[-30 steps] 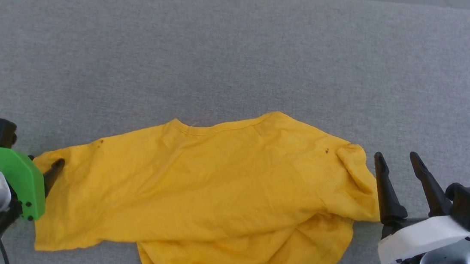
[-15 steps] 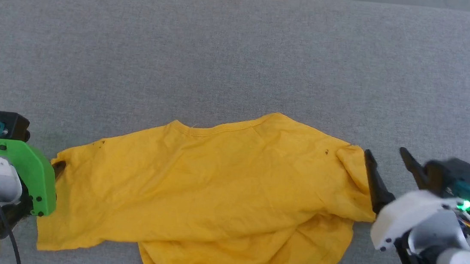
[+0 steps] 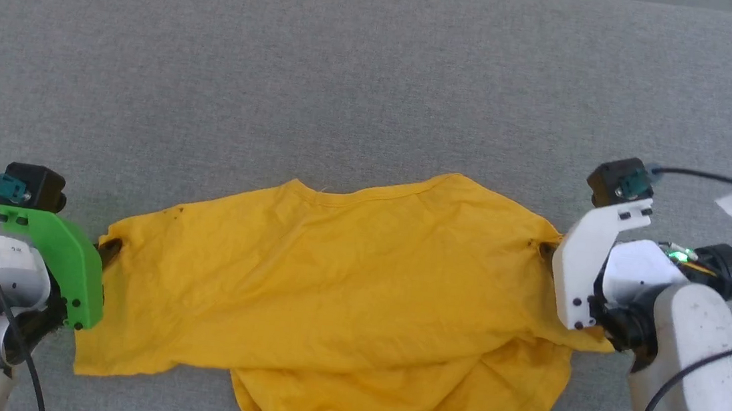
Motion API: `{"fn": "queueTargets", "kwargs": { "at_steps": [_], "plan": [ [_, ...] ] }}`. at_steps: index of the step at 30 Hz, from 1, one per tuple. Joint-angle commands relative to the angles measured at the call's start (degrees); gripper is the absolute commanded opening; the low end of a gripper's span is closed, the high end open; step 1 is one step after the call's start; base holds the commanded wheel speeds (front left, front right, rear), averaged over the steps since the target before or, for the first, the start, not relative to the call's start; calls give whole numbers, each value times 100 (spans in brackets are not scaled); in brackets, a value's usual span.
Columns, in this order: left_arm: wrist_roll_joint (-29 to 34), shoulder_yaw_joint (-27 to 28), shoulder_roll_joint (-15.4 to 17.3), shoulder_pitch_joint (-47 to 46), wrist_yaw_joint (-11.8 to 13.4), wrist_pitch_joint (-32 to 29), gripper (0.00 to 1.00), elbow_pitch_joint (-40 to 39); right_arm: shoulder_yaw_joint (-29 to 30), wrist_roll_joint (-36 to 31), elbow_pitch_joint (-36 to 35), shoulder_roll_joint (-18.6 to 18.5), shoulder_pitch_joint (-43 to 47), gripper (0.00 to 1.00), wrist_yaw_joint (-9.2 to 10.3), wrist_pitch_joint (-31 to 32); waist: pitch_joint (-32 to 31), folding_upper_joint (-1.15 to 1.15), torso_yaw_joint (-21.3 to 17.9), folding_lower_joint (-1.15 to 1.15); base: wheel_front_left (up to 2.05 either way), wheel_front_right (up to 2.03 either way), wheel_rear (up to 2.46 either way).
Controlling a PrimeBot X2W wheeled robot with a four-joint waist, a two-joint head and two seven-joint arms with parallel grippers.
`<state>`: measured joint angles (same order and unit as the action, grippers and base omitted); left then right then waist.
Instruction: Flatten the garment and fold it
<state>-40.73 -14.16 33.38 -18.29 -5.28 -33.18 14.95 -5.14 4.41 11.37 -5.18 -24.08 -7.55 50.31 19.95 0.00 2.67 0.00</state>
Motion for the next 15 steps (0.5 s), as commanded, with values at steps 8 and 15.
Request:
{"fn": "queueTargets", "kwargs": {
  "at_steps": [8,15],
  "plan": [
    [341,-305,54,-119,-92,146,0,44,-479,573,-245,-396,-28,0,6,1018,33,0,43,0,0,0,0],
    [1315,-607,517,-1161,-185,1256,0,-261,-545,451,-505,-974,-1091,0,6,221,173,0,26,0,0,0,0]
  ]
}}
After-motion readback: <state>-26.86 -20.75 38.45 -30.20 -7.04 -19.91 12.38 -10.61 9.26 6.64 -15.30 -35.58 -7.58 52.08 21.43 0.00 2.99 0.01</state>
